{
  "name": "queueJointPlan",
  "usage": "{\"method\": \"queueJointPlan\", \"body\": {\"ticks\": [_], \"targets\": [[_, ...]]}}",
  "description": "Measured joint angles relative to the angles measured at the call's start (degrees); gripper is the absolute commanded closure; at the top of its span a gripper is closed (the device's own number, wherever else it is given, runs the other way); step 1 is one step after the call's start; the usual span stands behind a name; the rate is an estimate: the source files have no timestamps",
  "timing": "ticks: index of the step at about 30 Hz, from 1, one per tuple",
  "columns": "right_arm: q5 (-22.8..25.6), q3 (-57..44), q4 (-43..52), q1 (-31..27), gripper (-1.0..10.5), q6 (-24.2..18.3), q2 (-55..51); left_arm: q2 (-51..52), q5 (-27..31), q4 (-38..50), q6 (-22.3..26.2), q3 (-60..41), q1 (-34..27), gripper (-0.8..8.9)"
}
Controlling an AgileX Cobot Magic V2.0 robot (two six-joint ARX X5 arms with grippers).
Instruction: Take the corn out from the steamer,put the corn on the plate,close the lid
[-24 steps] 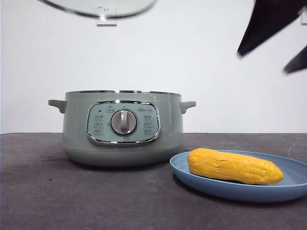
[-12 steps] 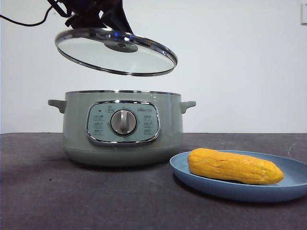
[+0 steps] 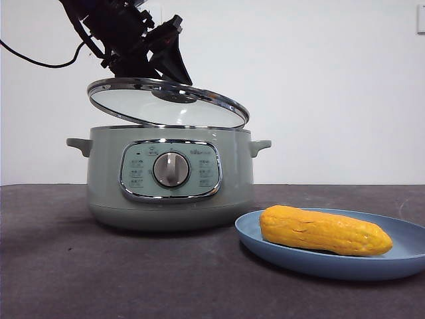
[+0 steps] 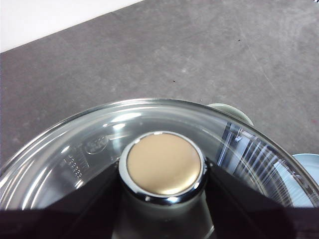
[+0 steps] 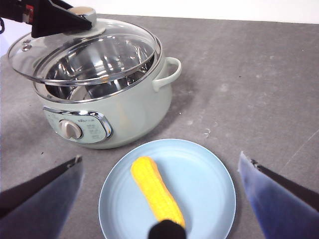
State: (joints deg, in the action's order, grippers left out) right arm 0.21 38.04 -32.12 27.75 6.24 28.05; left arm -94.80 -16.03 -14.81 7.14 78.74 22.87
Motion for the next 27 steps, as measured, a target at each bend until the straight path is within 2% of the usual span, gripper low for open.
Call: {"method": "queueJointPlan", "body": {"ticks": [27], "targets": [[0.00, 0.00, 0.00, 0.00, 4.1, 0.00, 0.07, -2.71, 0.04, -1.18, 0.37, 0.00, -0.37, 8.19]]}}
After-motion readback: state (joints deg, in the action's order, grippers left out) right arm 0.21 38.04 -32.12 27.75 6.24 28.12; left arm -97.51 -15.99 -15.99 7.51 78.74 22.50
